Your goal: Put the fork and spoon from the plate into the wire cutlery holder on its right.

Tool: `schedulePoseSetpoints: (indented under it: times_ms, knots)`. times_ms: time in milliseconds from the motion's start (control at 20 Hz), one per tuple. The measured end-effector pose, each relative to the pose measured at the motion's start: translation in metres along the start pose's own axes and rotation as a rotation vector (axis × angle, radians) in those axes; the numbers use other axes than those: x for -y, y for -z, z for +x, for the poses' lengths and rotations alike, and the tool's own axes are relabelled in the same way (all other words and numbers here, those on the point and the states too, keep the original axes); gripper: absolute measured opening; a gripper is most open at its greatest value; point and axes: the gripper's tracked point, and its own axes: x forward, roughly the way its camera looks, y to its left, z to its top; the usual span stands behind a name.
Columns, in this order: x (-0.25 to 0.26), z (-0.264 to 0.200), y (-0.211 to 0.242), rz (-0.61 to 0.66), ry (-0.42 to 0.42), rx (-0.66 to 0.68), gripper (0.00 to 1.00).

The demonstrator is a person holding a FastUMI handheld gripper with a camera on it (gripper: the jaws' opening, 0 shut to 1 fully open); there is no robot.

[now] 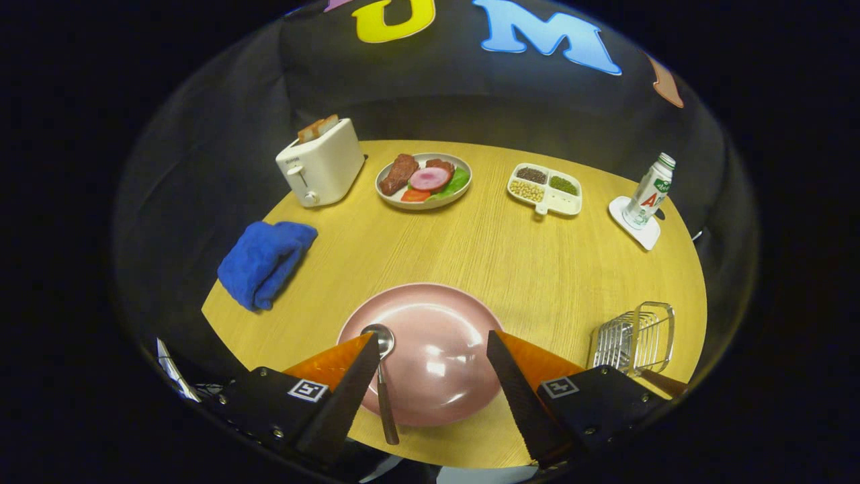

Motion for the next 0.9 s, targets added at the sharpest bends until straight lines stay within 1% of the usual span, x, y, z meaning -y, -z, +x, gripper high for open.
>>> schedulePoseSetpoints:
  times_ms: [150,200,250,300,550,600,650,700,800,850,900]
  knots:
    - [-0.019,0.014,0.021,-0.049,-0.039,-0.065,0.98]
    - [-0.024,0.018,0.028,-0.063,-0.050,-0.082,0.93]
    - [-0.028,0.021,0.034,-0.074,-0.059,-0.098,0.85]
    - [-0.031,0.026,0.040,-0.085,-0.061,-0.112,0.79]
    - [-0.039,0.041,0.062,-0.134,-0.070,-0.177,0.78]
    - [-0.039,0.045,0.066,-0.135,-0.066,-0.183,0.74]
    - [-0.041,0.048,0.070,-0.130,-0.077,-0.196,0.63]
    - [-0.042,0.051,0.075,-0.128,-0.077,-0.208,0.56]
    - [-0.042,0.056,0.079,-0.134,-0.078,-0.223,0.56]
    - [-0.042,0.066,0.083,-0.132,-0.072,-0.222,0.56]
    - [-0.041,0.057,0.081,-0.122,-0.062,-0.226,0.40]
